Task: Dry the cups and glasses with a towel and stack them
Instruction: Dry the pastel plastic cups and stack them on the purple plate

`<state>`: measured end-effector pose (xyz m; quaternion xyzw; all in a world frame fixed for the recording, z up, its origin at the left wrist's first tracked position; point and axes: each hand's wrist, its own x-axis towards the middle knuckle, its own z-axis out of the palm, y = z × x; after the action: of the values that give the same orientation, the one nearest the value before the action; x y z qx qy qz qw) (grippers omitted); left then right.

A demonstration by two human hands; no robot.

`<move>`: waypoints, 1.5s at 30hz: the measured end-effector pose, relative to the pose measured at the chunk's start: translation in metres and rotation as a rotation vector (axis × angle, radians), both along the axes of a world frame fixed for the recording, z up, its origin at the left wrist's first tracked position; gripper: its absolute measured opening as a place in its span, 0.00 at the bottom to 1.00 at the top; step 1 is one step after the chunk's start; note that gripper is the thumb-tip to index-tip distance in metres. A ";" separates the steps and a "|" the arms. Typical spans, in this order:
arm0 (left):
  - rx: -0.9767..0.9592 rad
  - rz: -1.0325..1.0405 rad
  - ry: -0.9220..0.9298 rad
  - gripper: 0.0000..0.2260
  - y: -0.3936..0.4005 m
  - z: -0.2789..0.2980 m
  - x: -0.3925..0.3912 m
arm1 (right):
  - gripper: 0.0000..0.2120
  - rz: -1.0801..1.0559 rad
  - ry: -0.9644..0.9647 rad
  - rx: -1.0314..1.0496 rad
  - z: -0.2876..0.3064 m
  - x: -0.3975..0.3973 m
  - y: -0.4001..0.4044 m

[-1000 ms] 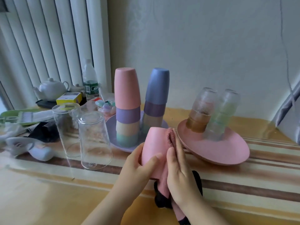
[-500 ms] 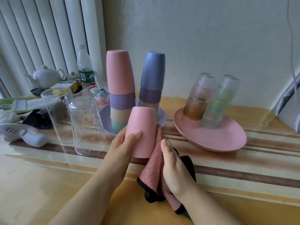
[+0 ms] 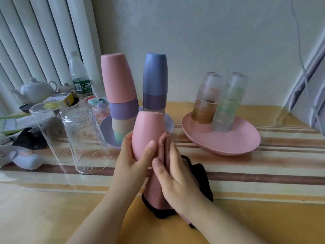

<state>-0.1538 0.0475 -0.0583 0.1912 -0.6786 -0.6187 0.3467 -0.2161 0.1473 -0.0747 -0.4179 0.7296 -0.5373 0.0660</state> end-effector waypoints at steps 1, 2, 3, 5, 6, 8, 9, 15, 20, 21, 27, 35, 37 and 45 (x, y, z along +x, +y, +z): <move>-0.028 -0.015 -0.024 0.20 0.000 -0.001 -0.001 | 0.25 -0.018 -0.030 -0.009 0.002 0.000 0.000; -0.067 -0.037 -0.054 0.18 0.001 -0.002 -0.001 | 0.23 -0.020 -0.092 -0.047 0.003 -0.002 0.001; -0.106 -0.071 -0.085 0.17 0.001 -0.003 -0.001 | 0.21 -0.021 -0.168 -0.099 0.005 -0.005 0.002; -0.140 -0.151 -0.137 0.17 0.004 -0.004 0.001 | 0.20 -0.038 -0.266 -0.182 0.012 -0.012 0.008; -0.144 -0.189 -0.155 0.16 0.004 -0.004 0.002 | 0.21 -0.056 -0.291 -0.210 0.014 -0.019 0.011; -0.102 -0.275 -0.160 0.16 0.006 -0.002 0.005 | 0.21 -0.069 -0.363 -0.255 0.017 -0.029 0.014; -0.042 -0.332 -0.147 0.17 0.006 -0.002 0.006 | 0.23 -0.065 -0.430 -0.272 0.018 -0.033 0.015; 0.344 -0.518 0.000 0.22 0.006 0.002 0.005 | 0.33 0.162 -0.999 -0.370 0.012 -0.028 0.006; 0.314 -0.332 0.039 0.27 -0.005 0.000 0.003 | 0.24 0.057 -0.704 -0.229 0.010 -0.020 0.012; 0.241 -0.239 0.025 0.27 -0.006 -0.002 0.001 | 0.22 0.011 -0.645 -0.241 0.011 -0.018 0.013; -0.147 0.116 0.056 0.06 0.001 -0.004 0.000 | 0.14 0.002 -0.408 -0.201 0.007 -0.014 0.008; -0.245 -0.041 -0.148 0.19 -0.001 0.000 0.003 | 0.20 0.039 -0.345 -0.233 0.003 -0.007 0.008; -0.205 -0.160 -0.172 0.19 0.000 -0.001 0.004 | 0.20 -0.030 -0.374 -0.274 0.009 -0.017 0.012; 0.425 -0.490 -0.020 0.16 0.009 0.004 0.008 | 0.27 0.209 -0.984 -0.401 0.020 -0.017 0.014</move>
<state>-0.1459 0.0566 -0.0543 0.0966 -0.5633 -0.8097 0.1331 -0.2335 0.1616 -0.0543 -0.1917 0.4504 -0.7887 0.3719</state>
